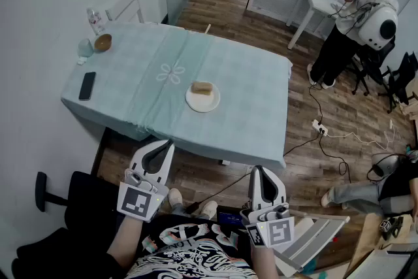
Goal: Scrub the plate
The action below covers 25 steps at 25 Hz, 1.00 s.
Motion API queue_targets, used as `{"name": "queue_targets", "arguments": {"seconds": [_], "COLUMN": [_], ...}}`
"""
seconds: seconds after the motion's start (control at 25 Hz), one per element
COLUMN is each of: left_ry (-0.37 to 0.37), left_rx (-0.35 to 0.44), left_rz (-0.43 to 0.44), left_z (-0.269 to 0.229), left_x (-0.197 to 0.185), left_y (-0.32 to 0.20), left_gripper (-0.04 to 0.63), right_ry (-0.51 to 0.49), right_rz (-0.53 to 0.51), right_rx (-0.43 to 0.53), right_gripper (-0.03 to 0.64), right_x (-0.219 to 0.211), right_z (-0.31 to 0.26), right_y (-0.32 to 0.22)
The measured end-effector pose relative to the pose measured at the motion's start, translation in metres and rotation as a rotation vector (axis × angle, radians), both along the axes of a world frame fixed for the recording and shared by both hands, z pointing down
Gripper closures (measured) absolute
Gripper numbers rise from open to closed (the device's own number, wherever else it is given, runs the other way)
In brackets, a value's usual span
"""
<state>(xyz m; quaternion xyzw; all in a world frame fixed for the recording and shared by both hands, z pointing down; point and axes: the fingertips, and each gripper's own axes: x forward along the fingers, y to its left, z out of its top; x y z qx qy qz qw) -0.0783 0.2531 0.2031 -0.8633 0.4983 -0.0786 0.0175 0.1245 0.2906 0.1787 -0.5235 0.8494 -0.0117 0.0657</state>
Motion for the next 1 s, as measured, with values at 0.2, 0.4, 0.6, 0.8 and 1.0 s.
{"name": "queue_targets", "arguments": {"seconds": [0.2, 0.4, 0.6, 0.8, 1.0], "left_ry": [-0.002, 0.017, -0.006, -0.010, -0.019], "left_rx": [-0.007, 0.002, -0.005, 0.000, 0.003], "left_rz": [-0.007, -0.027, -0.052, -0.086, -0.116], "left_z": [0.000, -0.003, -0.001, -0.002, -0.006], "left_x": [0.002, 0.005, 0.008, 0.016, 0.027], "left_y": [0.007, 0.014, 0.024, 0.035, 0.046], "left_gripper": [0.580, 0.580, 0.580, 0.580, 0.580], "right_ry": [0.007, -0.003, 0.030, 0.026, 0.005], "right_rz": [0.001, -0.023, -0.065, -0.107, -0.121], "right_rx": [-0.001, 0.023, -0.002, -0.016, -0.023], "right_gripper": [0.609, 0.609, 0.609, 0.609, 0.609], "right_x": [0.003, 0.008, 0.007, 0.012, 0.023], "right_z": [-0.001, -0.005, 0.002, 0.006, 0.009], "right_y": [0.007, 0.014, 0.019, 0.024, 0.026]}}
